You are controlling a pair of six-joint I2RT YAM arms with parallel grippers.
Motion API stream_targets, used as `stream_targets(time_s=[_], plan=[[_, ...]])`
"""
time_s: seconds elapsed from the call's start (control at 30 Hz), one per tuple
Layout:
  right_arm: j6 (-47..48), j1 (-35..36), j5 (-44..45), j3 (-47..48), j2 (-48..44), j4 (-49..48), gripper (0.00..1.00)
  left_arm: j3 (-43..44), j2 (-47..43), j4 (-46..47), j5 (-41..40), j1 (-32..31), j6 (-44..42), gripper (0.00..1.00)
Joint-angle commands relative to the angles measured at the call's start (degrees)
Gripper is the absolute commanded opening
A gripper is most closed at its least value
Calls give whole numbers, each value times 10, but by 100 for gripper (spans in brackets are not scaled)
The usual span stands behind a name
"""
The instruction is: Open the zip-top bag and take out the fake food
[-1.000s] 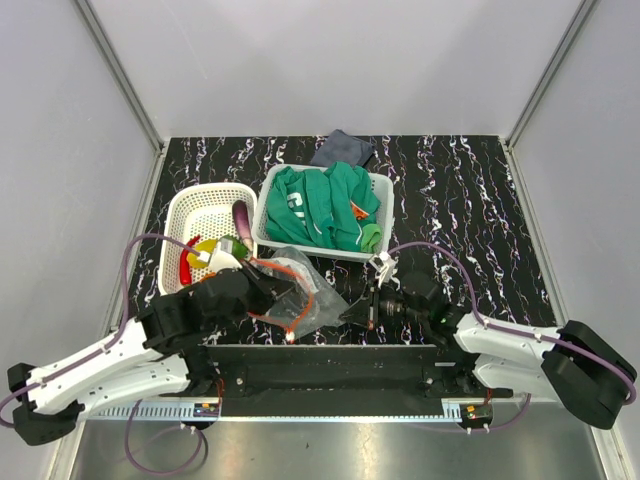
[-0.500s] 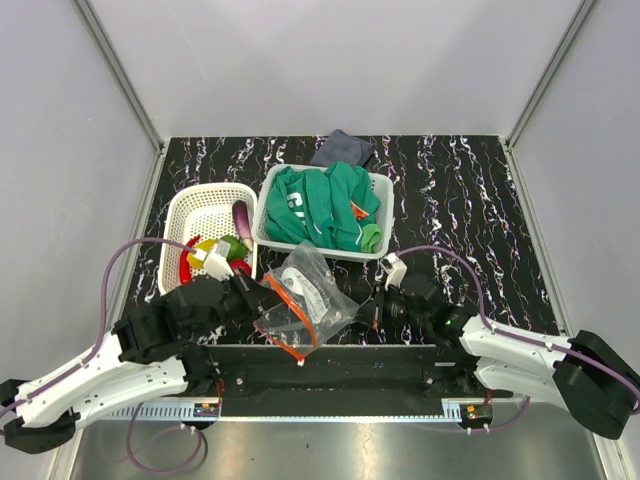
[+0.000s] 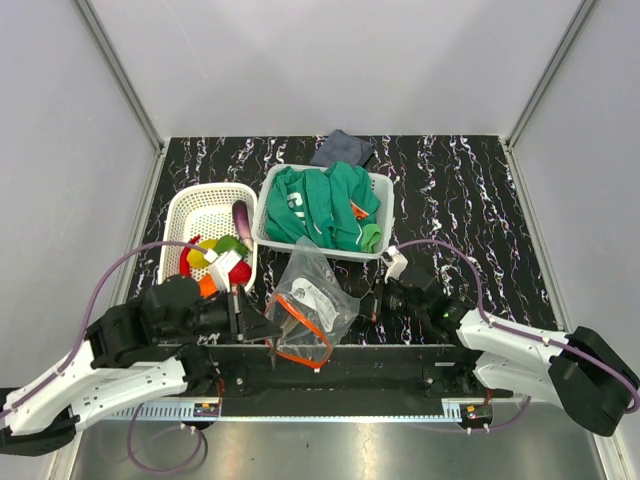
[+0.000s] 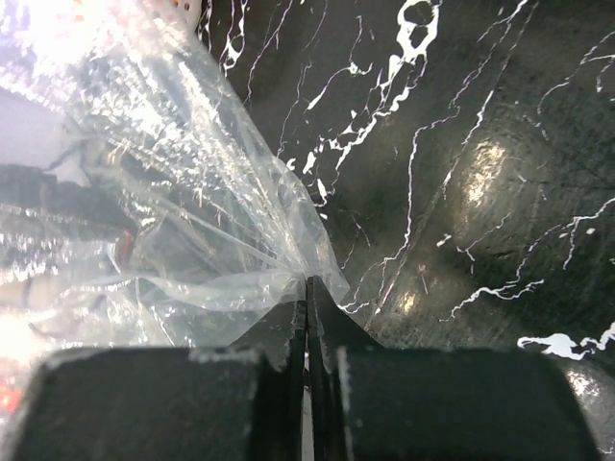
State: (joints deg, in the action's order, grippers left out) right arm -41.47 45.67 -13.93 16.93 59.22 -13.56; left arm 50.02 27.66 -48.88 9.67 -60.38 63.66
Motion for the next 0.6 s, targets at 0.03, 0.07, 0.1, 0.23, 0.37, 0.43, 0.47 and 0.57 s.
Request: stream_targets(time_s=[0.03,0.07,0.1,0.23,0.37,0.43,0.47,0.57], plan=[[-26,-22,14,7,-3,5,0,42,-39,-7,69,2,-54,0],[-33,-29,11,4,-4,5,0,48,-41,-9,72,2,-63,0],[-39,-31,10,-2,-6,6,0,55,-43,-12,75,2,-69,0],[-63,-36,31,-12,-35,43,0,94,-43,-33,75,2,-100,0],[-76,-37,71,-15,-88,90,0,125,-41,-45,83,2,-122,0],[-78,-37,82,-9,-123,130,0,140,-39,-47,77,2,-129,0],[-78,-37,90,-2,-135,151,0,155,-38,-48,74,2,-136,0],[-75,-37,108,12,-185,221,0,190,-30,-64,41,2,-159,0]])
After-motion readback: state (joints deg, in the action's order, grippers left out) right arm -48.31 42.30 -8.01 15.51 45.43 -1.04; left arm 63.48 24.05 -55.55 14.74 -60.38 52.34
